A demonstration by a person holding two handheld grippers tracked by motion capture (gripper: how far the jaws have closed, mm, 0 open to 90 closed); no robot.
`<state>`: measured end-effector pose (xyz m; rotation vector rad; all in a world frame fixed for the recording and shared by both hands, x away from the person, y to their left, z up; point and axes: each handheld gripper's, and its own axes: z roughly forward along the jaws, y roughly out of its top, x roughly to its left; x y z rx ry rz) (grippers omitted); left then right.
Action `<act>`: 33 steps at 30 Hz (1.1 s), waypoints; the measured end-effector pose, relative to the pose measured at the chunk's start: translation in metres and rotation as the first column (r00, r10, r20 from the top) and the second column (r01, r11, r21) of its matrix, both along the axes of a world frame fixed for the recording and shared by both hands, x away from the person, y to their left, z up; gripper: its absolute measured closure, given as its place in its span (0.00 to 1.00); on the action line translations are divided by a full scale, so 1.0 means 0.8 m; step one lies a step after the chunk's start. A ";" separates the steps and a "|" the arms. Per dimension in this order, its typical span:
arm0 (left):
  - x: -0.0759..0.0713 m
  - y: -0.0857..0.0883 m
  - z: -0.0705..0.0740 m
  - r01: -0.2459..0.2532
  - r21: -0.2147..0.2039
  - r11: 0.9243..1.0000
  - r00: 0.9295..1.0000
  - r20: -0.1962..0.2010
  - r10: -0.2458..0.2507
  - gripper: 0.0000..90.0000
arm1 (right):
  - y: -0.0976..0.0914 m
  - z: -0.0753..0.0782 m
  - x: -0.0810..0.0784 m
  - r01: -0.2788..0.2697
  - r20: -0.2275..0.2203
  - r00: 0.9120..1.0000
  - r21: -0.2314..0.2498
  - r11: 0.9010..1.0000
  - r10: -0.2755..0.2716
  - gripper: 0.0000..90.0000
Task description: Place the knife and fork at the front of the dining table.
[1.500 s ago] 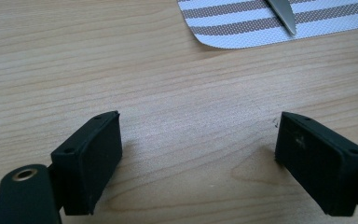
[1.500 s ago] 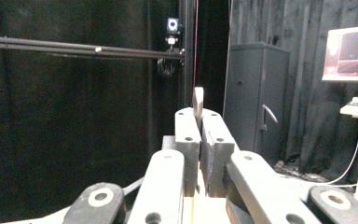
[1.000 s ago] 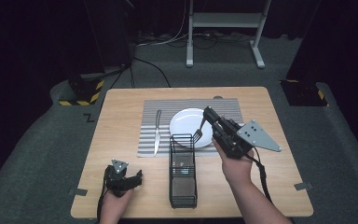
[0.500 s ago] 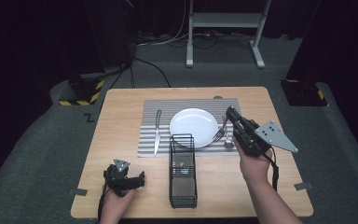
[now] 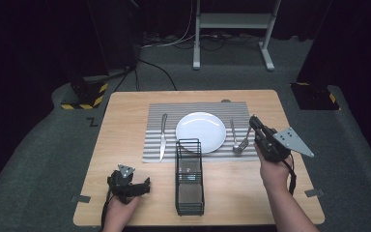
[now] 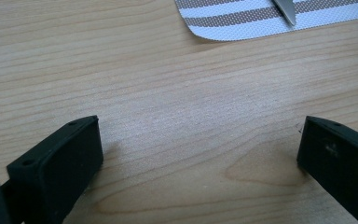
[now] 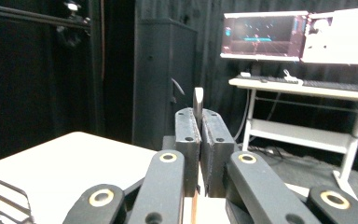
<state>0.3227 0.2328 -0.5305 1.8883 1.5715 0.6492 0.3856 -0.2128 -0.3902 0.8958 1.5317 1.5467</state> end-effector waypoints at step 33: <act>-0.001 0.000 0.000 -0.002 0.005 1.000 1.000 0.004 0.002 0.01 | -0.029 -0.059 0.066 0.082 -0.157 0.983 -0.059 0.995 -0.090 0.96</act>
